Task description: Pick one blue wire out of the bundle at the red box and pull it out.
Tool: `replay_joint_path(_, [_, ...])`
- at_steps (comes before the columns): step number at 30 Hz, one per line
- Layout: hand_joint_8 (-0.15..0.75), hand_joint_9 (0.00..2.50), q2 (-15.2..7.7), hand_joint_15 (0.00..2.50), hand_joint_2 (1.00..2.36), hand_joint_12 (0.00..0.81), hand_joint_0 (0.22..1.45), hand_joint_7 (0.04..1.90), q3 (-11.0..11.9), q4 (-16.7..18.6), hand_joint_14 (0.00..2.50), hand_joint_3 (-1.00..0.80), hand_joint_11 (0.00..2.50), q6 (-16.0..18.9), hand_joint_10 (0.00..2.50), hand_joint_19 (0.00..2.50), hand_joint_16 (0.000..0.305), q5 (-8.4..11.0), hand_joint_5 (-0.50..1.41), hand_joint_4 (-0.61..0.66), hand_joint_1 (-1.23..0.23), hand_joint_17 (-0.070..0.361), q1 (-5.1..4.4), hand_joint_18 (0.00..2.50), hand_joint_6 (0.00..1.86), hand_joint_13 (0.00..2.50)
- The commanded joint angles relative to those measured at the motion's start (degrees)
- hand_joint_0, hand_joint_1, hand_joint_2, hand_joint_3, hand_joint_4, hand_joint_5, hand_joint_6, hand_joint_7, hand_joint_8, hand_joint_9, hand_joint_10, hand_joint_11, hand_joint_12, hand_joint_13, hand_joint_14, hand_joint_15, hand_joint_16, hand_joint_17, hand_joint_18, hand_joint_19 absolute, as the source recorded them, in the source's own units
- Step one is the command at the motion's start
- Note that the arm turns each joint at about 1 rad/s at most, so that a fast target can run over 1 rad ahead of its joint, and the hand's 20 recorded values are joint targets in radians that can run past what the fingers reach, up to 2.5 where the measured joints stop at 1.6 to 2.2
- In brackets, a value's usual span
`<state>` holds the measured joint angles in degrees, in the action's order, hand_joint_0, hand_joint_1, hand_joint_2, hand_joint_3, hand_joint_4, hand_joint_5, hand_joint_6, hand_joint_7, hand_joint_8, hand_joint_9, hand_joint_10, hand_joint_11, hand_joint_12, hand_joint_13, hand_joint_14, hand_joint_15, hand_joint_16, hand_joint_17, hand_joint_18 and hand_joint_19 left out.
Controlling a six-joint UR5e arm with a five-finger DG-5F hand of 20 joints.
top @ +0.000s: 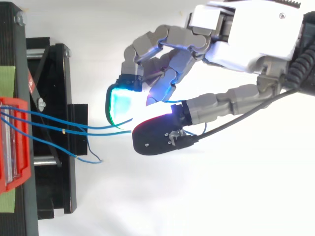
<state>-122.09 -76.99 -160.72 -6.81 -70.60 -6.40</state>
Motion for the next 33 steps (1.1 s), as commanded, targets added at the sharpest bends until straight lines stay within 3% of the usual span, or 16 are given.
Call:
replay_joint_path(1, [0.297,1.07,0.0,0.29,1.01,0.446,0.59,1.07,0.0,-1.0,0.01,-0.01,0.74,-0.3,0.03,0.43,0.071,0.11,-0.09,0.06,-0.85,0.16,-0.02,0.36,0.84,0.41])
replay_joint_path(4, [0.299,1.0,0.4,0.25,1.01,0.447,0.59,1.07,0.0,-1.7,0.01,0.0,0.66,-0.5,0.02,0.41,0.071,0.2,-0.08,0.05,-0.86,0.16,0.07,0.33,0.84,0.37])
replay_joint_path(11, [0.3,0.86,2.0,0.2,1.01,0.441,0.59,1.09,-0.2,-6.9,0.01,-0.01,0.51,-1.0,0.02,0.36,0.072,0.29,-0.08,0.04,-0.87,0.163,-0.11,0.27,0.83,0.29])
replay_joint_path(16, [0.297,0.78,3.4,0.16,1.01,0.437,0.59,1.11,-0.8,-8.9,0.01,-0.01,0.41,-1.1,0.02,0.32,0.073,1.69,-0.08,0.04,-0.87,0.164,-0.11,0.21,0.83,0.24])
replay_joint_path(21, [0.296,0.78,4.8,0.16,1.01,0.438,0.59,1.11,-3.7,-8.5,0.01,-0.01,0.41,-1.2,0.02,0.31,0.073,4.24,-0.08,0.05,-0.87,0.164,-0.46,0.2,0.83,0.24])
replay_joint_path(22, [0.296,0.78,4.8,0.16,1.01,0.439,0.59,1.11,-4.1,-6.7,0.01,-0.01,0.41,-0.9,0.02,0.32,0.073,6.44,-0.08,0.05,-0.87,0.164,-0.63,0.2,0.83,0.24])
replay_joint_path(24, [0.301,0.78,4.8,0.16,1.01,0.44,0.59,1.1,-4.1,-4.4,0.01,0.0,0.4,-1.1,0.02,0.31,0.073,8.28,-0.08,0.04,-0.87,0.164,-0.81,0.21,0.83,0.24])
replay_joint_path(33, [0.297,0.78,4.8,0.16,1.01,0.441,0.59,1.11,-4.2,-3.4,0.01,0.0,0.41,-1.4,0.02,0.31,0.073,8.81,-0.08,0.05,-0.87,0.165,-0.81,0.2,0.83,0.24])
